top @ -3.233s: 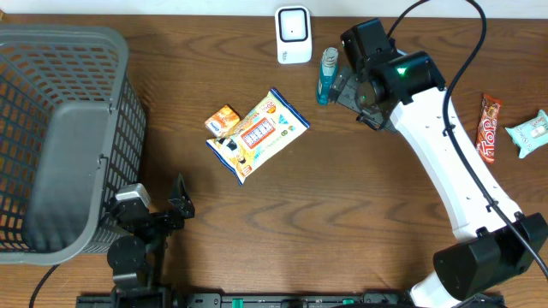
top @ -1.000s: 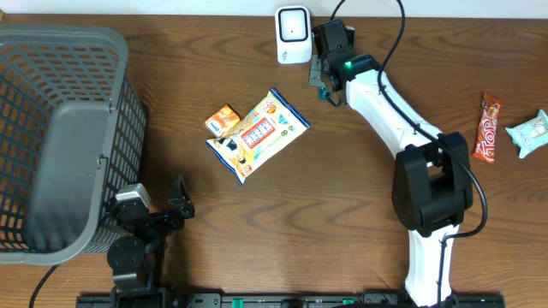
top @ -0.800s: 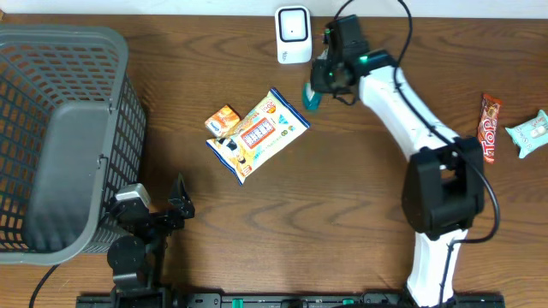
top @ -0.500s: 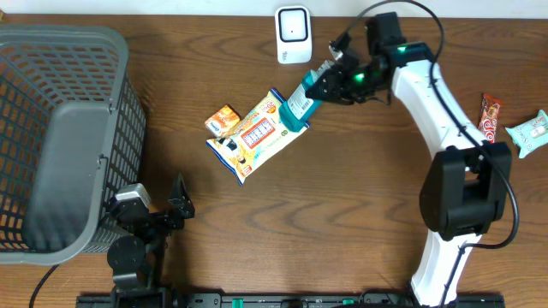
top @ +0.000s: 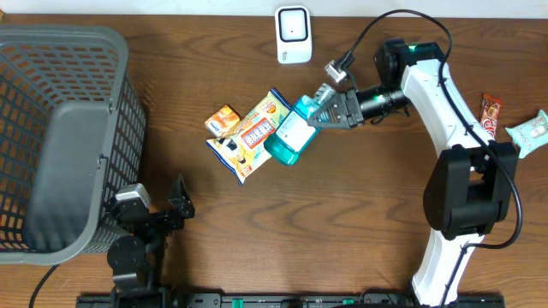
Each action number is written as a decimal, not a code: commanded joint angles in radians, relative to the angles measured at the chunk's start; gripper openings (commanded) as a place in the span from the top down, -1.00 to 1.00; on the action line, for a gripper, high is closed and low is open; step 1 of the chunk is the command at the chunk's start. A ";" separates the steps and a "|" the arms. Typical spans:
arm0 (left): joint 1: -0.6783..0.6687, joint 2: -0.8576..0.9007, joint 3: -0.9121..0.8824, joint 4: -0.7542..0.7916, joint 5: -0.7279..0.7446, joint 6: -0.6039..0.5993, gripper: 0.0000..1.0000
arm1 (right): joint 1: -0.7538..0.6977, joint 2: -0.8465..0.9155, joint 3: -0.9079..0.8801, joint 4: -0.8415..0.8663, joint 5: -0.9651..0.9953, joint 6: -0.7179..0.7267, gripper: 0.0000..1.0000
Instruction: Scan the item barcode
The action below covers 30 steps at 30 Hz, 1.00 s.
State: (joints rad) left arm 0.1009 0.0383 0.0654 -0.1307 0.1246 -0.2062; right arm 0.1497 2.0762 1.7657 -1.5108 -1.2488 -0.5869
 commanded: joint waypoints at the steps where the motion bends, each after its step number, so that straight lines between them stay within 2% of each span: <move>1: -0.002 -0.002 -0.024 -0.010 -0.006 0.002 -0.96 | -0.006 -0.054 0.006 -0.069 -0.130 -0.246 0.97; 4: -0.002 -0.002 -0.024 -0.010 -0.006 0.002 -0.95 | -0.007 -0.054 0.006 -0.113 -0.129 -0.299 0.98; 10: -0.002 -0.002 -0.024 -0.010 -0.006 0.002 -0.96 | -0.006 -0.055 0.007 -0.079 -0.072 -0.272 0.97; 12: -0.002 -0.002 -0.024 -0.010 -0.006 0.002 -0.96 | -0.006 -0.055 0.007 -0.010 -0.004 -0.163 0.97; 14: -0.002 -0.002 -0.024 -0.010 -0.006 0.002 -0.96 | -0.004 -0.055 0.007 0.127 0.124 0.060 0.97; 16: -0.002 -0.002 -0.024 -0.010 -0.006 0.002 -0.96 | 0.005 -0.057 0.007 0.269 0.349 0.333 0.97; 18: -0.002 -0.002 -0.024 -0.010 -0.006 0.002 -0.96 | 0.025 -0.069 0.007 0.357 0.606 0.499 0.97; 25: -0.002 -0.002 -0.024 -0.010 -0.006 0.002 -0.96 | 0.121 -0.107 0.034 0.434 1.052 0.679 0.97; 30: -0.002 -0.002 -0.024 -0.010 -0.006 0.002 -0.96 | 0.195 -0.107 0.100 0.452 1.355 0.733 0.97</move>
State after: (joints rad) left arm 0.1009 0.0383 0.0654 -0.1307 0.1242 -0.2062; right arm 0.3065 2.0266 1.7931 -1.0760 -0.1577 0.0502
